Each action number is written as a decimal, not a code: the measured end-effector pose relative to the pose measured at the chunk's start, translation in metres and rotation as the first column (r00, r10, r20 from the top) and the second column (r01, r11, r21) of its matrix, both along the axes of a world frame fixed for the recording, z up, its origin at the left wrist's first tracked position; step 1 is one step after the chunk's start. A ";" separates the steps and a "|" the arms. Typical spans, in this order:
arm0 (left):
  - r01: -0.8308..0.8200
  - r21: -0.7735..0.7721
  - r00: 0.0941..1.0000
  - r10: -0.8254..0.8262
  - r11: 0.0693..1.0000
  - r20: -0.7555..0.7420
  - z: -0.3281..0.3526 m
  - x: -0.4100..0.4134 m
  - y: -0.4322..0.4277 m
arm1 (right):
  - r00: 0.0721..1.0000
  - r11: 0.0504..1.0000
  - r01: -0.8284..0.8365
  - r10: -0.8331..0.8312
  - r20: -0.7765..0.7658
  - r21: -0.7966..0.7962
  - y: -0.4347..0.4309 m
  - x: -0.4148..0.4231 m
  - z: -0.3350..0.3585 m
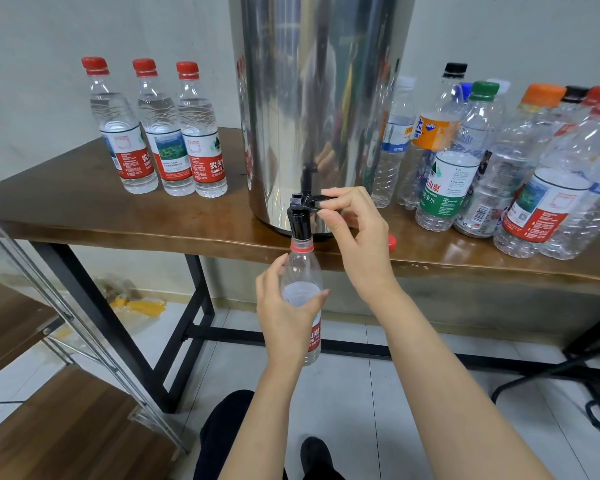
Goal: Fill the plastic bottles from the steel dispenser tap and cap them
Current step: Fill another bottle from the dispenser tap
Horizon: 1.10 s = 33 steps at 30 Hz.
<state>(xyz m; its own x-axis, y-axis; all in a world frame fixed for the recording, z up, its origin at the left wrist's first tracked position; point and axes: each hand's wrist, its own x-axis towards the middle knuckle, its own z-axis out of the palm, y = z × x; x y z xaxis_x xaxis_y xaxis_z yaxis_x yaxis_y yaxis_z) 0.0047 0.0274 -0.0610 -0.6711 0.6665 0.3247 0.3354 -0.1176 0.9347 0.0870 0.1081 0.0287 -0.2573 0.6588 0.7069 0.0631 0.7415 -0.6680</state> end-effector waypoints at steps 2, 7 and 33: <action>0.000 -0.009 1.000 0.000 1.000 -0.015 -0.001 -0.001 0.000 | 1.000 1.000 0.001 -0.001 -0.007 -0.007 0.000 0.000 0.000; -0.001 -0.021 0.999 0.000 1.000 -0.042 -0.001 -0.003 -0.001 | 1.000 1.000 -0.011 0.011 -0.012 -0.013 -0.001 0.000 0.000; 0.019 -0.005 1.000 -0.019 1.000 -0.016 -0.003 -0.004 -0.001 | 1.000 1.000 -0.008 0.008 -0.013 -0.008 0.001 0.000 -0.001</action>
